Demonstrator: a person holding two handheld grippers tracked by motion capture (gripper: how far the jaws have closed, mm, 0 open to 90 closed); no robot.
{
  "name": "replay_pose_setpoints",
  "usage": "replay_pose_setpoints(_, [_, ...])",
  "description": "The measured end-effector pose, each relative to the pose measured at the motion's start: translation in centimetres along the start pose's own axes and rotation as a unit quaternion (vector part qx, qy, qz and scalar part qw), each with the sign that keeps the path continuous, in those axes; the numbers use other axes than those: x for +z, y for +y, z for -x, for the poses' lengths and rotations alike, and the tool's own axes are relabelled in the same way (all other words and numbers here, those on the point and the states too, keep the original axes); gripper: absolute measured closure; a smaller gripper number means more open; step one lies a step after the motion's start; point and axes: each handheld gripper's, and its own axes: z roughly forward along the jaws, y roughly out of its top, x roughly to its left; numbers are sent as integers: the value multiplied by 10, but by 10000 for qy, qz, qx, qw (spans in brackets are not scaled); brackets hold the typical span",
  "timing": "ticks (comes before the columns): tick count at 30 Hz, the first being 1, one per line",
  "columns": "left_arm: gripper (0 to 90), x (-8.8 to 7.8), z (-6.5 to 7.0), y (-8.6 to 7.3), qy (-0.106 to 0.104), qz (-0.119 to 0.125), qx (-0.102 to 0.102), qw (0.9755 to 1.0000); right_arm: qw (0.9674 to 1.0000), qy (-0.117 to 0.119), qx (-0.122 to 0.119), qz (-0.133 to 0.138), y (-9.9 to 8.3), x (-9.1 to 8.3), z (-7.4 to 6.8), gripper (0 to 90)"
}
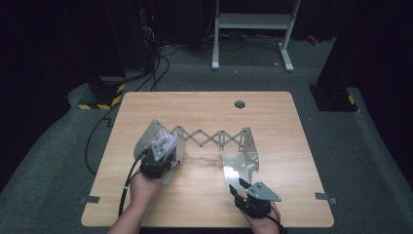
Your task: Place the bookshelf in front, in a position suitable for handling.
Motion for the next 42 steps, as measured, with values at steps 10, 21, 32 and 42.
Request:
replay_pose_setpoints(10, [661,-10,-5,-9,-377,145,-305,9987,10000,20,-24,-7,0,1,-2,558])
replay_pose_setpoints(21, [661,-8,14,-12,-918,238,-420,9946,10000,14,-2,10,0,0,-1,558])
replay_pose_setpoints(32, [661,-41,6,26,-895,711,-252,9931,10000,1,10,-27,-1,2,-3,558])
replay_pose_setpoints(42, [661,-50,2,52,-688,919,-294,9930,10000,22,11,-8,0,1,-2,558])
